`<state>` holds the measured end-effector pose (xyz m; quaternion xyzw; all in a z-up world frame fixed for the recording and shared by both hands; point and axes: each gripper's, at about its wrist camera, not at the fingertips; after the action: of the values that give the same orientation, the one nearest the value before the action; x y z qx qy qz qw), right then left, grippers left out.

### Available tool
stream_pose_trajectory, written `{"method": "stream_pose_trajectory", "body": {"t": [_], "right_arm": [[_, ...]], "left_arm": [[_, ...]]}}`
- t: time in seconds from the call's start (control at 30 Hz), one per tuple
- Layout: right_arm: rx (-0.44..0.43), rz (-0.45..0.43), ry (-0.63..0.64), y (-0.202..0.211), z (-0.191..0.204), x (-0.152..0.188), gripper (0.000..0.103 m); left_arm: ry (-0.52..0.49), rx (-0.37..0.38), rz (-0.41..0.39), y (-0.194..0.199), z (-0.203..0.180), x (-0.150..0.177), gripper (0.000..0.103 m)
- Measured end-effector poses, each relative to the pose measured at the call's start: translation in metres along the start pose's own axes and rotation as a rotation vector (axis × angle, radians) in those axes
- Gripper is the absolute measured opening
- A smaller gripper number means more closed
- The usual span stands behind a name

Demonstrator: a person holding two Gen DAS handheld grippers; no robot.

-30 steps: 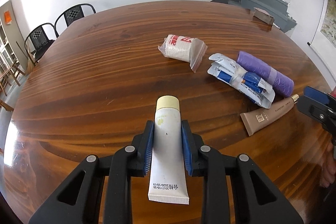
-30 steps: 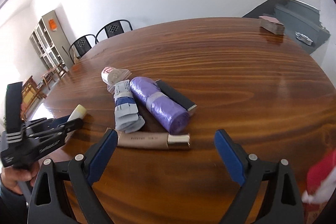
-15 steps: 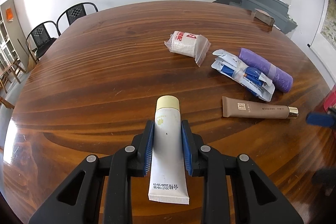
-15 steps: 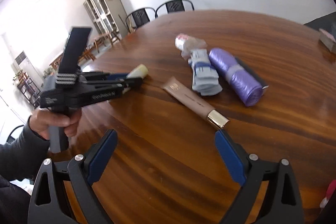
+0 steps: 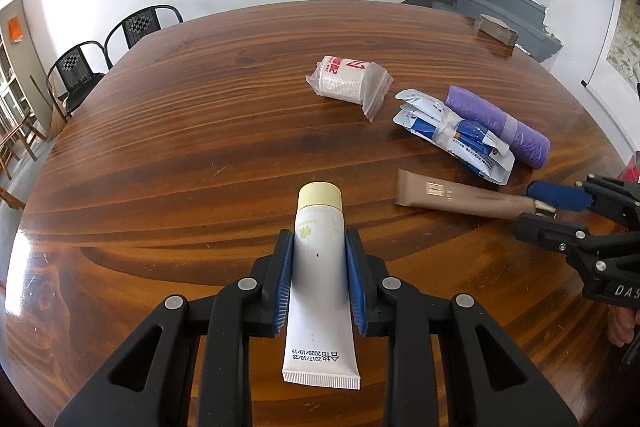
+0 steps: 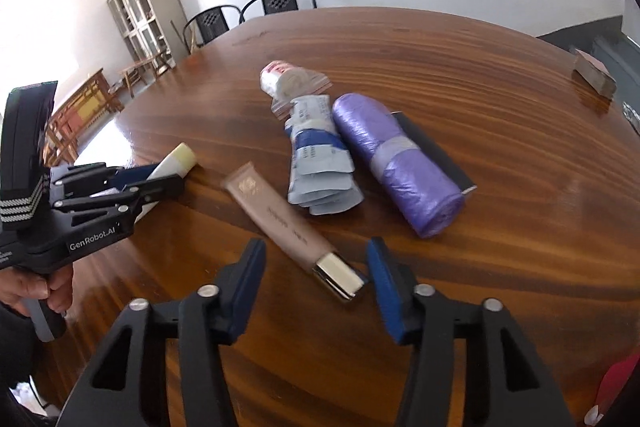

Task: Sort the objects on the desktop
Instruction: 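Grasp the white cream tube with the left tool while the right grasps the beige tube, then carry both tubes into the pink tin and open both tools to release them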

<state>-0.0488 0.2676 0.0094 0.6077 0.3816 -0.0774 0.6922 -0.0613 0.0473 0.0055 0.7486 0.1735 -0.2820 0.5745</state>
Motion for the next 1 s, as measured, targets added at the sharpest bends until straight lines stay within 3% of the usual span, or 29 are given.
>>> {"method": "stream_pose_trajectory", "body": {"t": [0.1,0.27,0.53,0.57,0.6,0.63,0.8,1.0], "right_arm": [[-0.012,0.006,0.046,0.003,0.009,0.002,0.039],[-0.027,0.012,0.085,-0.002,0.026,0.002,0.039],[0.020,0.009,0.055,-0.014,0.035,-0.011,0.039],[0.030,0.008,0.056,-0.014,0.038,-0.011,0.037],[0.038,0.005,0.061,-0.014,0.040,-0.010,0.028],[0.036,0.004,0.065,-0.013,0.042,-0.008,0.024],[-0.014,-0.002,0.045,-0.003,0.047,-0.002,0.024],[-0.045,-0.076,-0.004,0.026,0.046,0.002,0.024]], "left_arm": [[0.001,-0.002,-0.001,0.001,-0.001,0.000,0.028],[-0.001,-0.005,0.001,0.000,-0.002,0.000,0.028],[0.001,0.001,0.002,-0.001,-0.001,-0.001,0.028],[0.001,0.002,0.003,-0.001,-0.001,-0.001,0.028],[0.001,0.004,0.004,-0.001,-0.001,-0.001,0.028],[0.000,0.006,0.003,0.000,-0.002,-0.001,0.028],[-0.011,0.020,-0.022,0.009,-0.008,-0.001,0.028],[-0.017,0.034,-0.045,0.017,-0.011,-0.002,0.028]]}}
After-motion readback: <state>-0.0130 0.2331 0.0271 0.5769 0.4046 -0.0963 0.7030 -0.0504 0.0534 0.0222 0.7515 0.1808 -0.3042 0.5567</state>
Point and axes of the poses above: each gripper's, at about its wrist camera, not at the fingertips, and y roughly against the way its jaws point, z to its left, x to its underside, and after that the axes turned 13 degrees about x, right-handed
